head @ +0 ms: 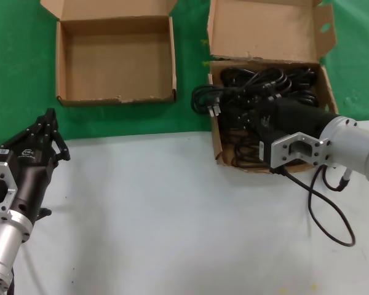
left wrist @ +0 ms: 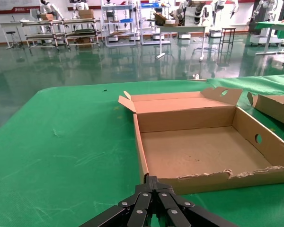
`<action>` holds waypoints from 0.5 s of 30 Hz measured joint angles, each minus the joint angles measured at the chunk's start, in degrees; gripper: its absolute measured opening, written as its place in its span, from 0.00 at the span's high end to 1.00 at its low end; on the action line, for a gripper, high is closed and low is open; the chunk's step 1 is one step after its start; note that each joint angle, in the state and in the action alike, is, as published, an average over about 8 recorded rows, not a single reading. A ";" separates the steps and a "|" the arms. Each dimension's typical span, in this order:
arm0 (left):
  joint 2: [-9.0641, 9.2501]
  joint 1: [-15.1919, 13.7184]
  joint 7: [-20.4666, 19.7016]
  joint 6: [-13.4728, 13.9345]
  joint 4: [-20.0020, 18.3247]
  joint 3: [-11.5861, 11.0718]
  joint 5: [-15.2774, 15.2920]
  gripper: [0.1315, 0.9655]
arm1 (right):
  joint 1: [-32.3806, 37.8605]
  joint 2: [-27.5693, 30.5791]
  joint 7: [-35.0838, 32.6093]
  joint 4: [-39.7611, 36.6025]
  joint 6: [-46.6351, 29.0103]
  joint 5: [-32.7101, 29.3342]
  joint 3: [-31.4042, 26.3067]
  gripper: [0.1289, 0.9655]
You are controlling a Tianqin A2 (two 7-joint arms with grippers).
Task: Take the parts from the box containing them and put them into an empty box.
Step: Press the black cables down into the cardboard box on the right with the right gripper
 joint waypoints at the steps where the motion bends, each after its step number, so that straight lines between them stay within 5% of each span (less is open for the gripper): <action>1: 0.00 0.00 0.00 0.00 0.00 0.00 0.00 0.98 | -0.01 -0.01 -0.11 -0.03 0.05 -0.06 -0.02 0.80; 15: 0.00 0.00 0.00 0.00 0.00 0.00 0.00 0.98 | 0.15 0.27 0.64 1.86 -0.15 -1.59 1.09 0.93</action>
